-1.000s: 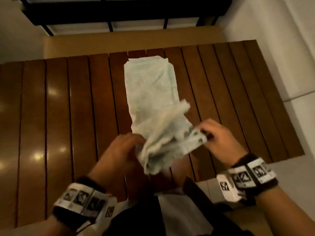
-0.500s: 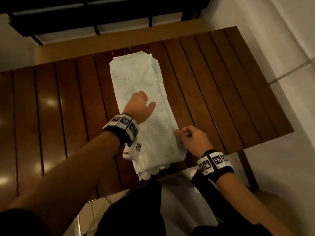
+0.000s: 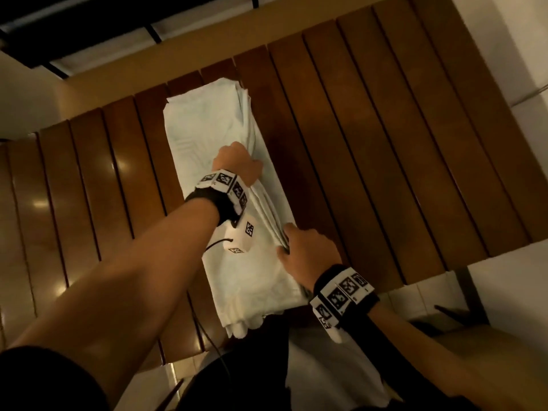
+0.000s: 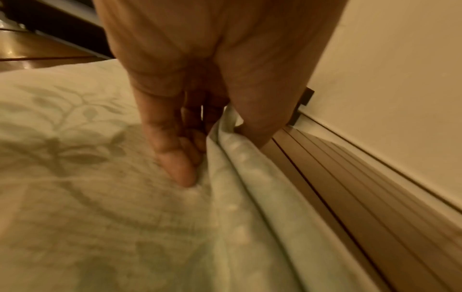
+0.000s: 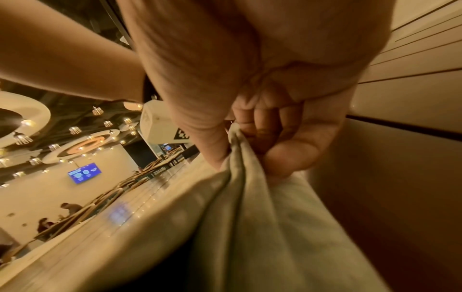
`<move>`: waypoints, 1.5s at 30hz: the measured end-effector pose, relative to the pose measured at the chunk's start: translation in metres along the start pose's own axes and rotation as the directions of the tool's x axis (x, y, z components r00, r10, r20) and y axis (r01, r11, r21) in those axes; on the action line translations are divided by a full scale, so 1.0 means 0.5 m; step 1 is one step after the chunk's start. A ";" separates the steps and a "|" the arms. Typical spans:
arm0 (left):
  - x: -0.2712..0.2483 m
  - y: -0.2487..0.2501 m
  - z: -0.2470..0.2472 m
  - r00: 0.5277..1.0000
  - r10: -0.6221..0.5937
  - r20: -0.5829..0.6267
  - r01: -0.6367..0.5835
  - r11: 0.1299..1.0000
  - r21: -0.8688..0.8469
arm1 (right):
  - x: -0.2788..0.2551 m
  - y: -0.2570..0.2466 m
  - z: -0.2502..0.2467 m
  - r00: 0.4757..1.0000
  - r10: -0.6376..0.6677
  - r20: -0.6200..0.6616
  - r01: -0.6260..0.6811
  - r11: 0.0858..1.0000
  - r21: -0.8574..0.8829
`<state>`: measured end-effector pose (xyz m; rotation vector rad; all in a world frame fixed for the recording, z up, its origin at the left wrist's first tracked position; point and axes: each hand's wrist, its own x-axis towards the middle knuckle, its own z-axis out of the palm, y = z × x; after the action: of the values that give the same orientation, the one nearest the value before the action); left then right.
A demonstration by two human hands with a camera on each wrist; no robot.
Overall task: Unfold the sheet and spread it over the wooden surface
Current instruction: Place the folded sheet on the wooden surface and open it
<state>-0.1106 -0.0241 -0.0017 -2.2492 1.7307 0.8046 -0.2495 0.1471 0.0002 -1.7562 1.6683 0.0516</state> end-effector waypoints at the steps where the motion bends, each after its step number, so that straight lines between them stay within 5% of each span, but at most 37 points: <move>1: 0.003 -0.014 -0.010 1.000 0.016 0.000 -0.016 0.999 -0.041 | -0.002 -0.010 -0.004 0.999 -0.032 0.003 0.032 0.999 0.009; 8: -0.021 -0.220 -0.094 0.997 0.037 -0.067 -0.062 0.904 -0.423 | -0.038 -0.172 -0.015 0.969 -0.248 0.018 0.229 0.918 0.322; 12: -0.047 -0.392 -0.137 0.992 0.010 -0.124 -0.071 0.864 -0.499 | -0.047 -0.322 0.040 0.945 -0.326 0.020 0.300 0.891 0.341; 18: -0.054 -0.601 -0.146 0.988 -0.156 -0.007 0.135 0.873 -0.468 | -0.030 -0.472 0.180 0.956 -0.249 0.152 0.210 0.949 0.235; 21: -0.073 -0.641 -0.134 0.972 -0.214 -0.093 0.159 0.900 -0.406 | -0.028 -0.498 0.221 0.952 -0.169 0.256 0.138 0.981 0.134; 25: -0.092 -0.612 -0.117 0.968 -0.041 -0.248 -0.050 0.936 -0.348 | -0.025 -0.461 0.209 0.987 -0.090 0.135 0.071 0.988 0.140; 27: -0.088 -0.573 -0.107 0.972 0.088 -0.218 -0.177 0.885 -0.431 | -0.017 -0.420 0.187 0.999 -0.047 0.006 0.046 0.994 0.101; 32: -0.063 -0.429 -0.081 0.978 0.191 -0.086 -0.209 0.846 -0.491 | -0.005 -0.322 0.150 0.973 0.093 -0.212 -0.107 0.993 -0.053; 35: -0.048 -0.342 -0.058 0.987 0.159 -0.022 -0.152 0.882 -0.446 | -0.003 -0.297 0.158 0.966 0.197 -0.165 -0.214 0.973 -0.090; 40: -0.012 -0.229 -0.046 0.998 -0.047 0.036 0.059 0.867 -0.494 | 0.028 -0.267 0.167 0.978 0.141 -0.152 -0.156 0.983 -0.093; 45: -0.015 -0.112 -0.042 1.000 -0.019 0.010 0.021 0.803 -0.596 | 0.058 -0.163 0.076 0.992 0.109 0.063 -0.121 0.965 0.232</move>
<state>-0.0531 -0.0105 0.0101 -2.6209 1.5978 1.5287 -0.1561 0.1349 -0.0055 -1.4698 1.6653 -0.0484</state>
